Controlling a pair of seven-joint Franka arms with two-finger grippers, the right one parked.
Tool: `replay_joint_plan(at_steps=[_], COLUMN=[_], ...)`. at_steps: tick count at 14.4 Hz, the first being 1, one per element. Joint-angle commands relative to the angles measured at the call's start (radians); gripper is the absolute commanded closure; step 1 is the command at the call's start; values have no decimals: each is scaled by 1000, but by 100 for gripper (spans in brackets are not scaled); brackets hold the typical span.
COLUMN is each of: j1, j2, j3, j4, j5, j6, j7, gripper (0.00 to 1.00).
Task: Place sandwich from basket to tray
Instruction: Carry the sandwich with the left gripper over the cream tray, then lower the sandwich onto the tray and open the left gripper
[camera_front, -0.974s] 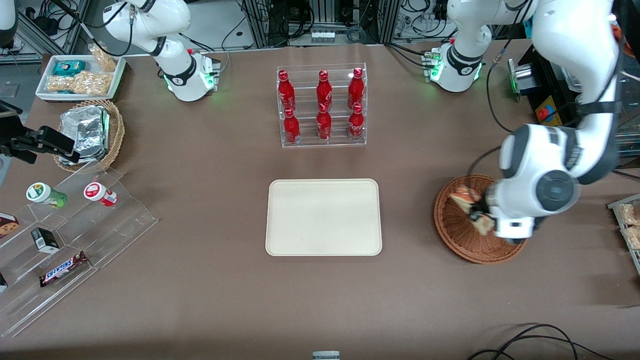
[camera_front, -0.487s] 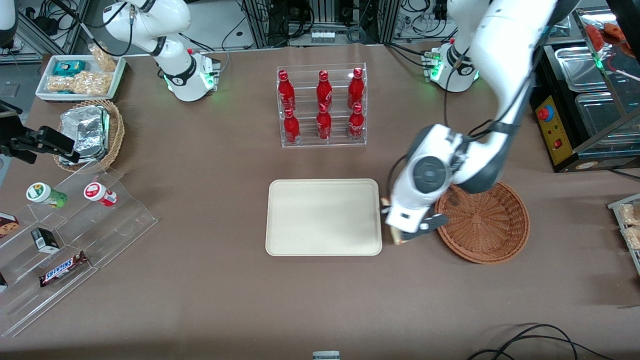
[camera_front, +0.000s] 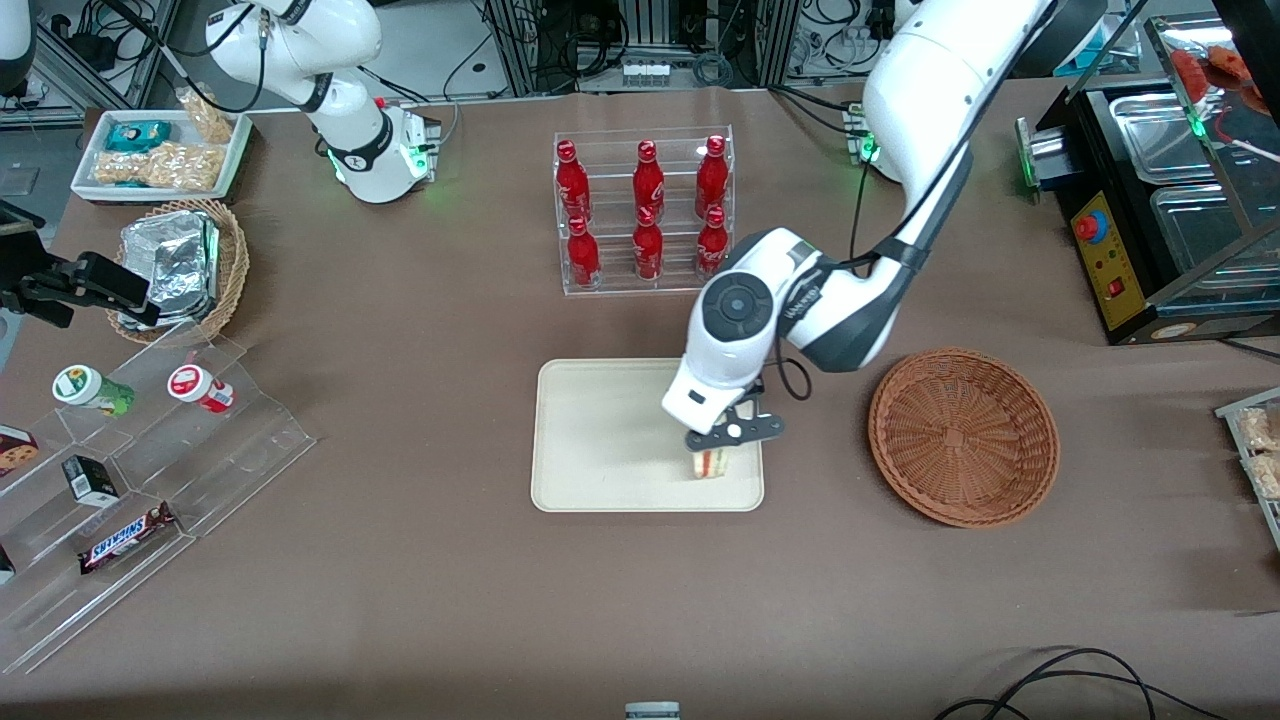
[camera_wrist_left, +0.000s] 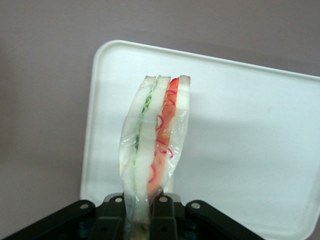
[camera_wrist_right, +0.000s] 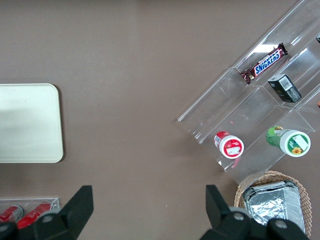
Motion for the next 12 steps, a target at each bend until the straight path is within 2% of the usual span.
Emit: replay_joint_plan(at_steps=[1,7,8,9,11,12], j1=[-22,-49,-62,-69,-72,-72], j2=[62,131,139,145,146,140], j3=[6,6,6,6,6,6], j4=[43,39,39,40,40,42], j5=[17,15,15,14,6,8], j6=[63,172,175,175,177,175], j7=[15,42,34,26,6,-42], gripper=[87,86,84,77,42,0])
